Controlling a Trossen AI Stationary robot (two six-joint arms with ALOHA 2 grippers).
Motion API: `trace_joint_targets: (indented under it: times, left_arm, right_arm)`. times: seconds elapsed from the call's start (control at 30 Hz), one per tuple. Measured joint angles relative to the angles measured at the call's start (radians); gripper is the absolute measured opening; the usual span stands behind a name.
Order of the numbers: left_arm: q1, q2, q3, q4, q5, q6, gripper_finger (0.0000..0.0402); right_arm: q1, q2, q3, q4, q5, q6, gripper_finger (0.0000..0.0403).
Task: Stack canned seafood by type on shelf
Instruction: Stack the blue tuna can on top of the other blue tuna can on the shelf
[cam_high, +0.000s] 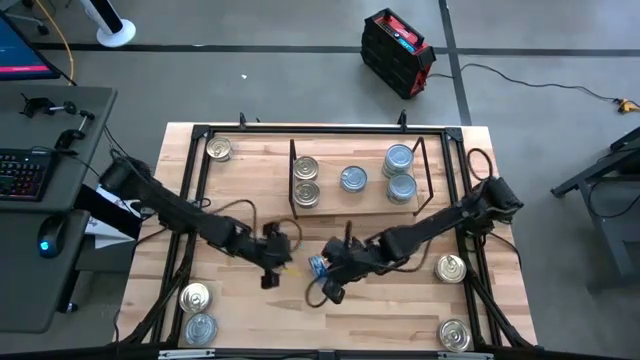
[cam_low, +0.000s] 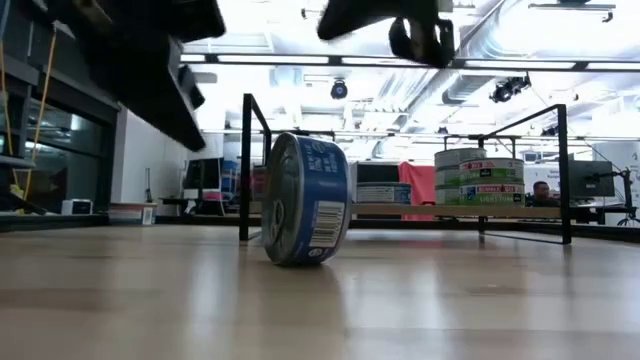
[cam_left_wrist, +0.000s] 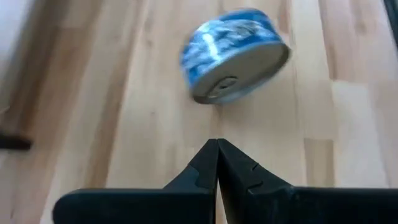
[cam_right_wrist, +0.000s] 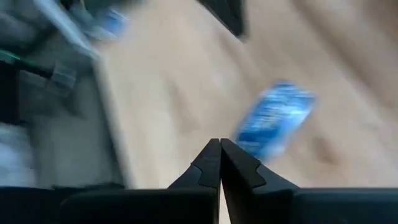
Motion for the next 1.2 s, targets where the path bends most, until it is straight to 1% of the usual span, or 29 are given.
trace_joint_targets:
  times: [0.07,0.1,0.17,0.2,0.33,0.43,0.5,0.6,0.73,0.8,0.9,1.2]
  left_arm:
    - [0.005,-0.078,-0.052,0.005,-0.008,-0.061,0.0000]
    - [0.007,-0.116,-0.072,-0.004,-0.013,-0.091,0.0000]
    - [0.008,-0.179,-0.094,0.007,-0.022,-0.133,0.0000]
    - [0.007,-0.205,-0.099,0.003,-0.024,-0.148,0.0000]
    - [0.007,-0.271,-0.099,0.013,-0.041,-0.158,0.0000]
    - [0.008,-0.278,-0.100,0.027,-0.082,-0.150,0.0000]
    - [0.009,-0.277,-0.101,0.019,-0.092,-0.130,0.0000]
    - [0.010,-0.271,-0.100,0.022,-0.092,-0.113,0.0000]
    - [0.010,-0.272,-0.100,0.020,-0.090,-0.109,0.0000]
    - [0.010,-0.271,-0.100,0.018,-0.088,-0.110,0.0000]
    - [0.010,-0.272,-0.100,0.020,-0.088,-0.110,0.0000]
    - [0.010,-0.272,-0.100,0.020,-0.088,-0.110,0.0000]
  right_arm:
    - [-0.005,0.048,0.124,-0.203,0.065,-0.021,0.0000]
    - [-0.005,0.068,0.176,-0.277,0.103,-0.003,0.0000]
    - [-0.008,0.095,0.251,-0.384,0.155,0.051,0.0000]
    - [-0.012,0.107,0.278,-0.413,0.160,0.078,0.0000]
    - [-0.019,0.114,0.306,-0.393,0.139,0.164,0.0007]
    - [-0.025,0.114,0.308,-0.384,0.094,0.244,0.0039]
    - [-0.025,0.122,0.300,-0.371,0.075,0.305,0.0075]
    - [-0.025,0.141,0.272,-0.360,0.047,0.377,0.0142]
    - [-0.035,0.183,0.262,-0.316,0.009,0.399,0.0228]
    - [-0.049,0.201,0.264,-0.301,-0.022,0.401,0.0257]
    - [-0.067,0.221,0.264,-0.304,-0.056,0.409,0.0275]
    - [-0.079,0.271,0.264,-0.305,-0.059,0.419,0.0277]
